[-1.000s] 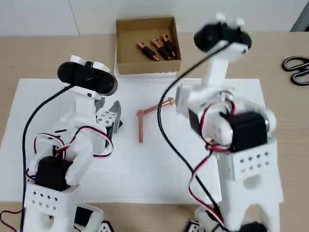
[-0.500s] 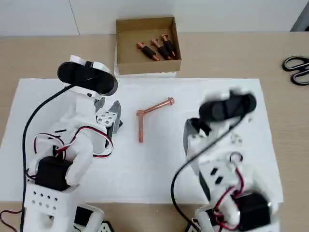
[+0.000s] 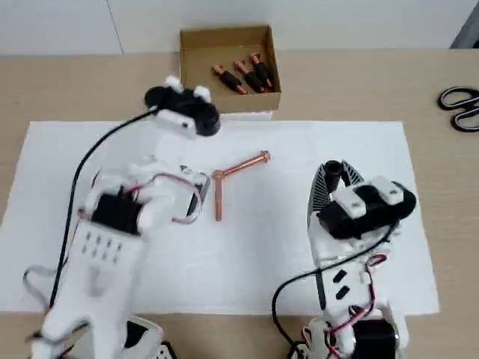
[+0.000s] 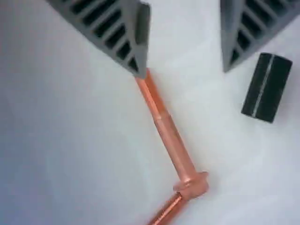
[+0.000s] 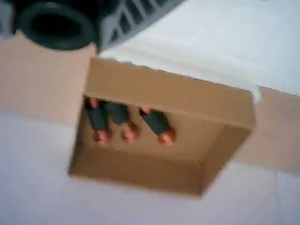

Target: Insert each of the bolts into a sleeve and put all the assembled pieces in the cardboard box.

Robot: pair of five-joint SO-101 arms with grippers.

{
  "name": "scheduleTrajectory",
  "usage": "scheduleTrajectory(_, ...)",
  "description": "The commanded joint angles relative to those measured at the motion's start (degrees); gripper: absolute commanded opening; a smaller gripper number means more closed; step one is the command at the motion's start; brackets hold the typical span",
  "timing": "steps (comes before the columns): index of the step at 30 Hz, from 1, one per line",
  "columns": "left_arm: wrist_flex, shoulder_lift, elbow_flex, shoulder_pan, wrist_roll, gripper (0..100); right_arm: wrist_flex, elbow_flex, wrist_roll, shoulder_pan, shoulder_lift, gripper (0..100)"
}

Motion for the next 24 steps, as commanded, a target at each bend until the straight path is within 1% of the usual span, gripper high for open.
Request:
scheduleTrajectory(1,4.9,9.6,-15.8,0.1,0.0,10,-1.7,1.5,0.2,0.4,-0.5,0.5)
scheduleTrajectory(3,8.0,15.2,-22.8,0.3,-0.5,10,-1.8,2.6,0.2,0.2,-0.5,0.5)
scheduleTrajectory(4,9.5,17.9,-26.0,0.4,-2.1,10,-1.8,3.1,0.2,0.2,-0.5,0.5)
scheduleTrajectory(10,17.8,34.9,-42.2,2.8,-18.4,10,-1.8,5.8,0.4,0.4,-0.5,0.5)
scheduleTrajectory(13,21.3,42.5,-49.1,5.9,-23.3,10,-1.8,7.1,0.3,0.4,-0.5,0.5)
scheduleTrajectory(16,22.0,49.4,-54.2,7.9,-25.6,10,-1.8,8.3,0.2,0.4,-0.5,0.5)
scheduleTrajectory(21,22.0,59.1,-61.5,9.0,-30.4,11,-1.5,8.4,0.2,0.4,-0.5,0.5)
scheduleTrajectory(24,21.8,64.3,-65.6,9.6,-33.6,16,-1.4,8.4,0.2,0.4,-0.5,0.5)
